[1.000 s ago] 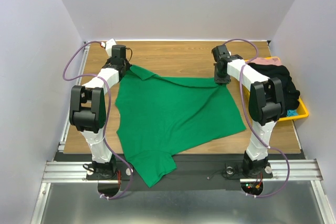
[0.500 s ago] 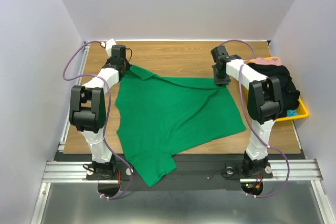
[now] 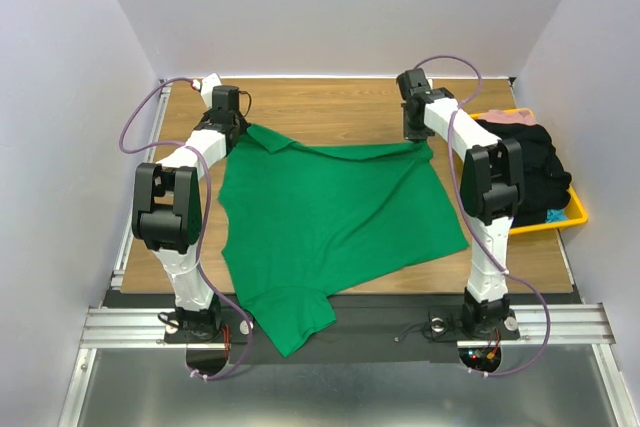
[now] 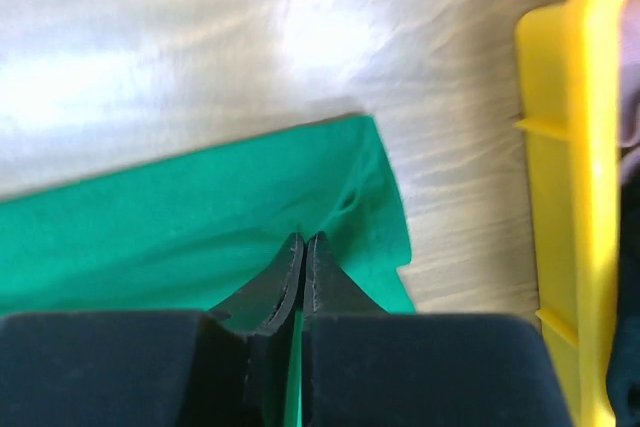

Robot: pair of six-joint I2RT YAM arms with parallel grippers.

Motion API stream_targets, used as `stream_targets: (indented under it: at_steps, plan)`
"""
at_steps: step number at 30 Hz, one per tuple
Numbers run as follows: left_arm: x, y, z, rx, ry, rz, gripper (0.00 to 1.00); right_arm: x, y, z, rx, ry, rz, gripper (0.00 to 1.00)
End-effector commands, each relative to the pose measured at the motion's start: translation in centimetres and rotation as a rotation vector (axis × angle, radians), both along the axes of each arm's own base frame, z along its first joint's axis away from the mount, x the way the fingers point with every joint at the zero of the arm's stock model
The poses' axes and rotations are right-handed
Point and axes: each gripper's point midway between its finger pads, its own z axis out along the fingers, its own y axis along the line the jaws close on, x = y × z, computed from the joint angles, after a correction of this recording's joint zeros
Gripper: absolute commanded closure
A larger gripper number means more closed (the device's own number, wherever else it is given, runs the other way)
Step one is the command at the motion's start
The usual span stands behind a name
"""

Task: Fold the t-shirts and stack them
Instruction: Flatten the tshirt out

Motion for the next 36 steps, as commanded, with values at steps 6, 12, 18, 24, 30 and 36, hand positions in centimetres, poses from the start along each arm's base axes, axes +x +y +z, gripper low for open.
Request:
stream_targets:
  at_steps: [6, 12, 18, 24, 30, 36]
  plan:
    - [0.7, 1.3, 9.4, -0.008, -0.202, 0.034, 1.00, 2.3, -0.3, 6.6, 0.043, -0.237, -0.117, 0.99]
    - [-1.9, 1.5, 15.1, -0.039, -0.319, 0.041, 1.00, -0.5, 0.3, 12.2, 0.150, -0.362, -0.071, 0.99]
    - [-7.2, 1.7, 22.8, -0.100, -0.490, 0.036, 1.00, -5.4, 0.3, 20.5, 0.254, -0.532, -0.017, 1.00]
    - [-16.5, 2.2, 33.5, -0.151, -0.760, 0.003, 1.00, -11.7, 0.1, 28.9, 0.374, -0.727, 0.058, 1.00]
    - [-28.1, 1.8, 44.0, -0.174, -1.052, -0.115, 1.00, -21.6, 2.7, 40.4, 0.589, -0.979, 0.350, 1.00]
    - [-39.5, 2.6, 52.4, -0.153, -1.318, -0.167, 1.00, -28.2, 1.5, 48.9, 0.608, -1.184, 0.434, 1.00]
